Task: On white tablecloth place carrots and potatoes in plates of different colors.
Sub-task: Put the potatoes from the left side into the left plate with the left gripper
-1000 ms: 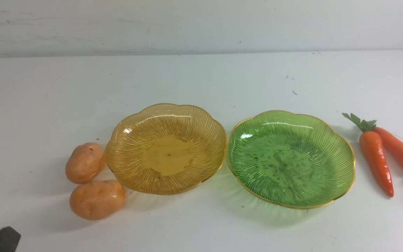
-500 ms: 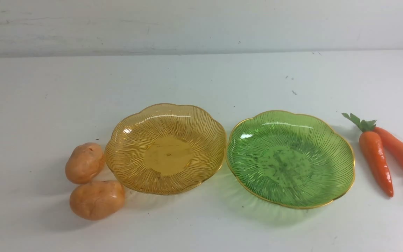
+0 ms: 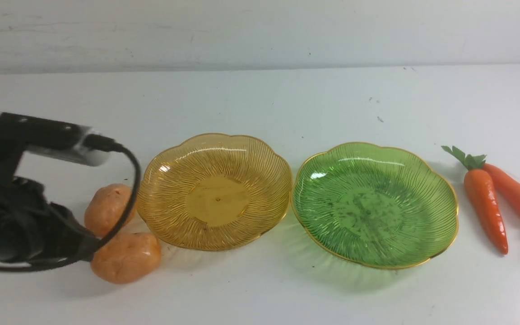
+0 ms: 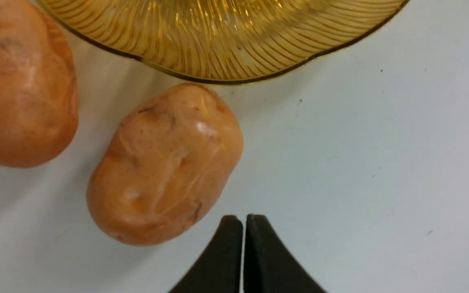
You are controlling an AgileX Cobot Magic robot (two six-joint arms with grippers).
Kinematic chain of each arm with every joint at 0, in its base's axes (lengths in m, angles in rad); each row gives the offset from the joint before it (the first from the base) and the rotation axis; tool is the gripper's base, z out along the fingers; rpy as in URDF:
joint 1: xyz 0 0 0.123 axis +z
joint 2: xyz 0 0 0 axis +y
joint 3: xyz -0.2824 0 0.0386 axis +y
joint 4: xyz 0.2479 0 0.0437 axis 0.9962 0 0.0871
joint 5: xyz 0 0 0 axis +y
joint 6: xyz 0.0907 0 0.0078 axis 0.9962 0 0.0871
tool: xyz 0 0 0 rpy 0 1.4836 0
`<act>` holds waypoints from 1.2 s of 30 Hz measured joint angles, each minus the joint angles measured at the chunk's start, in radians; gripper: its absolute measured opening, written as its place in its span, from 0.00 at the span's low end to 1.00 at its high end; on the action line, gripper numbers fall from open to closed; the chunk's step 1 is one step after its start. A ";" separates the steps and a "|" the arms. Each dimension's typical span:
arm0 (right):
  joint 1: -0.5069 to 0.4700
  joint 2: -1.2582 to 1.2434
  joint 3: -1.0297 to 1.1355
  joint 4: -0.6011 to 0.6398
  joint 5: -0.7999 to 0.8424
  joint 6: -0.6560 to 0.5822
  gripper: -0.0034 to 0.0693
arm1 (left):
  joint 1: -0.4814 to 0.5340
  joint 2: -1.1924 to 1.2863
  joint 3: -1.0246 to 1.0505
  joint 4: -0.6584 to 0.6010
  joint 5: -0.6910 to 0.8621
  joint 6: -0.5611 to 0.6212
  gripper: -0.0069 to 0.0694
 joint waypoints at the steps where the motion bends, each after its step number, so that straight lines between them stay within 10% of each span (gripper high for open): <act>1: 0.000 0.000 -0.024 -0.016 0.060 -0.022 0.03 | -0.014 0.012 -0.003 0.024 0.001 0.007 0.09; 13: 0.000 0.628 -0.664 -0.323 0.996 -0.326 0.03 | -0.062 0.048 -0.003 0.137 -0.096 0.106 0.15; 24: 0.000 0.661 -0.666 -0.317 1.035 -0.346 0.03 | -0.062 0.184 -0.003 0.161 -0.134 0.253 0.90; 36: 0.000 0.661 -0.666 -0.313 1.032 -0.361 0.03 | -0.062 0.284 -0.006 0.207 -0.159 0.254 0.90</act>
